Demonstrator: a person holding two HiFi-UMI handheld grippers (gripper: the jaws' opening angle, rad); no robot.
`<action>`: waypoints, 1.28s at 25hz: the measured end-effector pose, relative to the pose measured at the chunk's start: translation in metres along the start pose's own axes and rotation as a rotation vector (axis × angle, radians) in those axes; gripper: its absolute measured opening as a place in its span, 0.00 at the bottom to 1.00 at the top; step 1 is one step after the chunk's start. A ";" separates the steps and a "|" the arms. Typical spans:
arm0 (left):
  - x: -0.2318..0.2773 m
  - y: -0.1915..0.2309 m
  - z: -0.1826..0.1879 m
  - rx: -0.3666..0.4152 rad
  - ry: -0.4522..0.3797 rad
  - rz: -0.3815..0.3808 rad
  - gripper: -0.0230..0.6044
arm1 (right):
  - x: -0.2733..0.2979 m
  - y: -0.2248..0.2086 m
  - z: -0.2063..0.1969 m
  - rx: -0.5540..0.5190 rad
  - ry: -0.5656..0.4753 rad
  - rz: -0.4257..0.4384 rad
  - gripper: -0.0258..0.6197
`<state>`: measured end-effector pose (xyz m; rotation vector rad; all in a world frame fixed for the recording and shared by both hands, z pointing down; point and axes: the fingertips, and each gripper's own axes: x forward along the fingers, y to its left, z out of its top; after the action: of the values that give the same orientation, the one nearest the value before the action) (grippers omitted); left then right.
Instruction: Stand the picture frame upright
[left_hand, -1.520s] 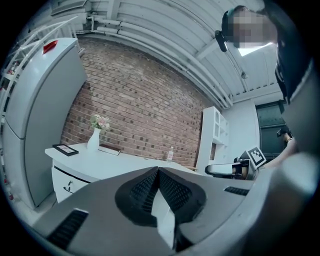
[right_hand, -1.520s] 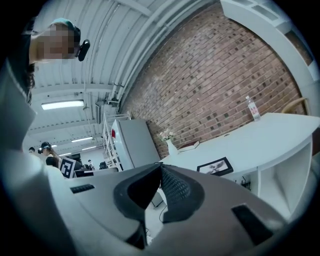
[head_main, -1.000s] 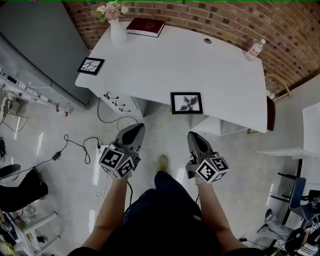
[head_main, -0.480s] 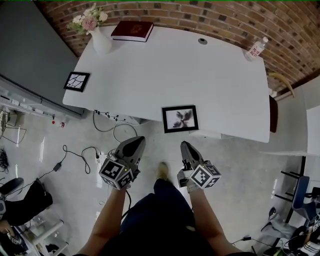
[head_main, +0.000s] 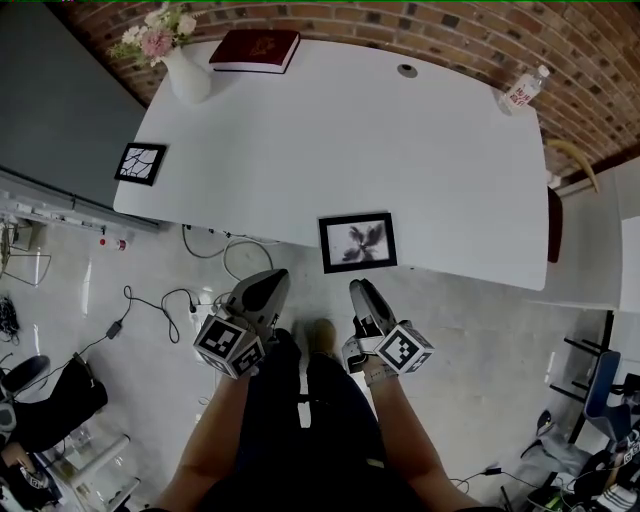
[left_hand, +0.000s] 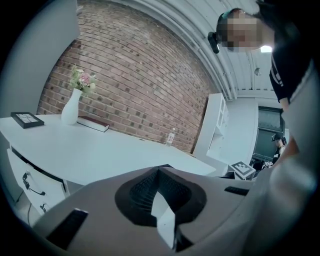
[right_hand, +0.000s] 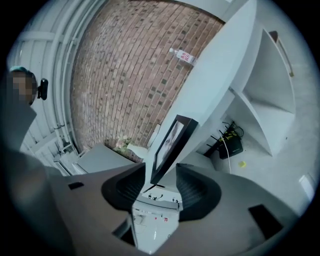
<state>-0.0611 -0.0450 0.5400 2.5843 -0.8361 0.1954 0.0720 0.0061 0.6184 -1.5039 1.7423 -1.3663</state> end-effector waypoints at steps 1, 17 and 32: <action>0.002 0.001 -0.001 -0.001 0.002 -0.002 0.04 | 0.003 0.000 0.000 0.023 -0.006 0.001 0.36; 0.032 0.027 0.006 0.006 0.028 -0.064 0.04 | 0.038 -0.008 0.016 0.315 -0.184 0.005 0.42; 0.036 0.048 0.008 -0.003 0.047 -0.092 0.04 | 0.047 -0.015 0.016 0.370 -0.240 -0.043 0.19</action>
<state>-0.0598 -0.1025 0.5581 2.5982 -0.6980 0.2264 0.0783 -0.0418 0.6370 -1.4333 1.2395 -1.3745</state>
